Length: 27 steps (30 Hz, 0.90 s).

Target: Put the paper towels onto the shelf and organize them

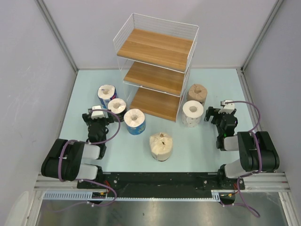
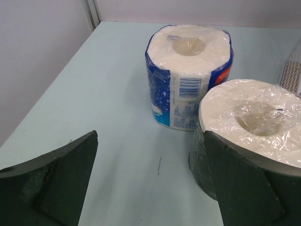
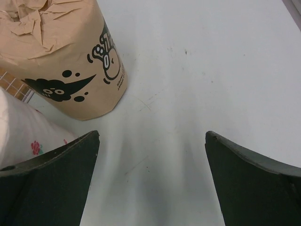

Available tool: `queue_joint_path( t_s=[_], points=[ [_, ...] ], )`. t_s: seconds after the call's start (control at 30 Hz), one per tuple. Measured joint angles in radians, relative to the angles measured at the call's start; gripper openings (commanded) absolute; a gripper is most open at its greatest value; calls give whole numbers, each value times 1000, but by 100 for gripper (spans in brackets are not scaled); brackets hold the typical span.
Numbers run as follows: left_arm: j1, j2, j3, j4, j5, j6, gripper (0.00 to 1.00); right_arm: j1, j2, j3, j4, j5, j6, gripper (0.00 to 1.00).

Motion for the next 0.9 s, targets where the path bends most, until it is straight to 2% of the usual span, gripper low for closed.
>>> queue_joint_path(
  t_s=[0.73,0.83,0.9],
  points=[
    [9,-5,0,-13,14,0,100,0,0,1,-1,-30,0,100],
    [8,-62,0,-57,21,0,100,0,-40,2,-50,-30,1,100],
    [8,-151,9,-143,21,-4,100,0,-92,10,-98,-10,3,100]
  ],
)
